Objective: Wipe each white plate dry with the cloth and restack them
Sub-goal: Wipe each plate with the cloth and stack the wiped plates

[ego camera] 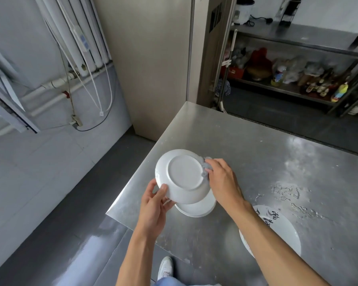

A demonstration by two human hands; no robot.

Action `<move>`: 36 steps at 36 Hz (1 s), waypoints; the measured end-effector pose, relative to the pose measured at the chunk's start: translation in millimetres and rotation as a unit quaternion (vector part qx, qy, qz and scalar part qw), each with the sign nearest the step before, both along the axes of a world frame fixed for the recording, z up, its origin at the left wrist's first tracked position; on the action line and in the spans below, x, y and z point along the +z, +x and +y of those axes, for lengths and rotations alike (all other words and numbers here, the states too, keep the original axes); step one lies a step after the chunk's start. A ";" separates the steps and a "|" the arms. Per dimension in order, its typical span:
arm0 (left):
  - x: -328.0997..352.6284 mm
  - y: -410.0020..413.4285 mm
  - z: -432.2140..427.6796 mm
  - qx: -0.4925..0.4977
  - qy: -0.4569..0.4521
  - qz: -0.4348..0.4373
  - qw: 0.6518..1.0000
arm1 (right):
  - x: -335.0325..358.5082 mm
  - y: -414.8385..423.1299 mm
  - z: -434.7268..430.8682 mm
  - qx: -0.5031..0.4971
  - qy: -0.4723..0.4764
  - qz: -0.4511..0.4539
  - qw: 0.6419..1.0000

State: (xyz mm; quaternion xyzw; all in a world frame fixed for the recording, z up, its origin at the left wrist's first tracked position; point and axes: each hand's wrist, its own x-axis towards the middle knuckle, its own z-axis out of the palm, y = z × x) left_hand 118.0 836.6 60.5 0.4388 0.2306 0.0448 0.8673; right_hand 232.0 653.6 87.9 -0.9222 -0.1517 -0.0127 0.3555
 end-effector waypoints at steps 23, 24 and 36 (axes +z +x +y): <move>10.9 8.3 -2.0 0.063 0.060 0.008 0.996 | 13.7 -35.3 58.6 0.281 -0.059 -0.081 0.955; 11.3 8.1 2.1 0.081 0.048 0.008 0.996 | 10.0 -37.9 56.8 0.286 -0.063 -0.086 0.952; 13.3 -0.5 30.0 0.084 -0.003 0.013 0.996 | -12.3 -26.0 24.3 0.133 -0.010 -0.110 0.985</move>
